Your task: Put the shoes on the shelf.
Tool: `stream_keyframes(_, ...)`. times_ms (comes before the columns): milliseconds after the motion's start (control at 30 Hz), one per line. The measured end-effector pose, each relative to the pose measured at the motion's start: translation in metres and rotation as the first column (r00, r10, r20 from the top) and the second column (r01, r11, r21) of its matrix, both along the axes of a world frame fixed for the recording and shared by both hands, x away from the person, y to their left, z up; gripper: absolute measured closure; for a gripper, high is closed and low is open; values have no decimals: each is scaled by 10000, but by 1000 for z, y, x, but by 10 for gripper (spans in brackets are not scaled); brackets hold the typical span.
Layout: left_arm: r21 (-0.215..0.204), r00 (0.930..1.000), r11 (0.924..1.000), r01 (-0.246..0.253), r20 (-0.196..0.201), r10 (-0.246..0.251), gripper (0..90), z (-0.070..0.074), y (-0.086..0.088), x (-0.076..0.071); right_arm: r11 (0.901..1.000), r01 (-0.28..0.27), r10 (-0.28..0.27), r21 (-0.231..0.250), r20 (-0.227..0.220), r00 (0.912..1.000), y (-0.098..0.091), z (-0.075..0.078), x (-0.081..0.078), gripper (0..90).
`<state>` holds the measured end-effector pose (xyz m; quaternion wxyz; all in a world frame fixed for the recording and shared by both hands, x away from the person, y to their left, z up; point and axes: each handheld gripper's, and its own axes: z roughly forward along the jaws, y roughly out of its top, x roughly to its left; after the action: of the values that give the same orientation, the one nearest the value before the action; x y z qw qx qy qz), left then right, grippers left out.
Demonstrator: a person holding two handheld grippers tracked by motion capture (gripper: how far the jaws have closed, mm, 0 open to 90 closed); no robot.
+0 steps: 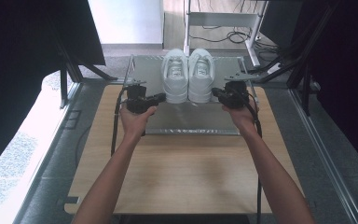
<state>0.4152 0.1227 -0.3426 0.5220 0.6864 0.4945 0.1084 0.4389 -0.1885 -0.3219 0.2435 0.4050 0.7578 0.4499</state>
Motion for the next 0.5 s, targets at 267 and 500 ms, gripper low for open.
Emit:
stream_keyframes(267,34,9956,10000,34,940,-37,713,13,7,-19,9979,202,-236,611,559,9982,-12,13,-13,758)
stream_keyframes(500,124,9877,9995,273,1539,-289,566,11,21,-48,9919,-9,-188,1271,1536,9879,-22,9,-49,599)
